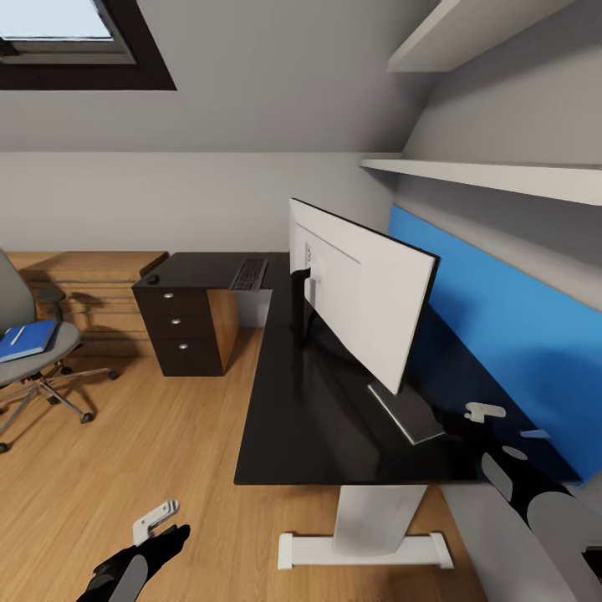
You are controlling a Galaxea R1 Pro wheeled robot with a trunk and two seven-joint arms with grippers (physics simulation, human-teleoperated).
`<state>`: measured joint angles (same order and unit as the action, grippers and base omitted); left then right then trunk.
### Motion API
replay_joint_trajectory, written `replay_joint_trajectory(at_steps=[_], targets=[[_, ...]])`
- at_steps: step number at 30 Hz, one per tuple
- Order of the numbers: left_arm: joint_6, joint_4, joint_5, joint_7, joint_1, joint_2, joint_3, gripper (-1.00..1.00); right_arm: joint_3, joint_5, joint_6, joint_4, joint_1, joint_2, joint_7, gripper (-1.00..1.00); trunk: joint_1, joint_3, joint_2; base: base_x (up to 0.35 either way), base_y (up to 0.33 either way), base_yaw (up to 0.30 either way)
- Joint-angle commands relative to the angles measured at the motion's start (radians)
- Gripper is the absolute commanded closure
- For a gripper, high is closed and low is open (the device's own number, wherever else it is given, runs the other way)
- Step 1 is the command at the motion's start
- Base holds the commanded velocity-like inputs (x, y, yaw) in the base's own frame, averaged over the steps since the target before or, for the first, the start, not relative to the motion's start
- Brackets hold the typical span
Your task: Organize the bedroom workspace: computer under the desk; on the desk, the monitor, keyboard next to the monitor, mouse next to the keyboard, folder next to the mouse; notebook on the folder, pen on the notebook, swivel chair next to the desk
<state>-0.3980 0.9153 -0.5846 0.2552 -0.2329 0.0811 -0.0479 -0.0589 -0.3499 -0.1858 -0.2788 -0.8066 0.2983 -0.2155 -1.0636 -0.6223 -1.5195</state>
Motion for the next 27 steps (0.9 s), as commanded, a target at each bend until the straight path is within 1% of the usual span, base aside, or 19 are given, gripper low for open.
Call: replay_joint_trajectory(at_steps=[1, 9, 18, 24, 27], targets=[[-0.004, 0.002, -0.011, 0.007, 0.000, 0.000, 0.000, -1.00, -0.007, -0.012, 0.000, 0.046, 0.000, 0.001, -0.003, -1.00, 0.000, -0.001, 0.000, -0.097, 0.000, 0.000], [-0.004, 0.002, -0.011, 0.007, 0.000, 0.000, 0.000, -1.00, -0.005, -0.012, -0.003, 0.044, 0.000, 0.001, 0.000, -1.00, 0.000, -0.001, 0.000, -0.016, 0.000, 0.000], [-0.001, 0.001, -0.011, 0.008, 0.000, 0.000, 0.000, -1.00, 0.000, -0.018, -0.074, 0.046, 0.000, 0.001, 0.009, -1.00, 0.000, -0.001, 0.000, 0.000, 0.000, 0.000], [0.016, 0.000, -0.011, 0.007, 0.000, 0.000, 0.001, -1.00, 0.000, -0.019, -0.095, 0.046, 0.000, 0.001, 0.013, -1.00, 0.000, -0.001, 0.000, 0.000, 0.000, 0.000], [0.021, -0.001, -0.011, 0.007, 0.000, 0.000, 0.002, -1.00, -0.001, -0.020, -0.098, 0.046, 0.000, 0.001, 0.014, -1.00, 0.012, 0.008, 0.021, 0.000, 0.000, 0.000]])
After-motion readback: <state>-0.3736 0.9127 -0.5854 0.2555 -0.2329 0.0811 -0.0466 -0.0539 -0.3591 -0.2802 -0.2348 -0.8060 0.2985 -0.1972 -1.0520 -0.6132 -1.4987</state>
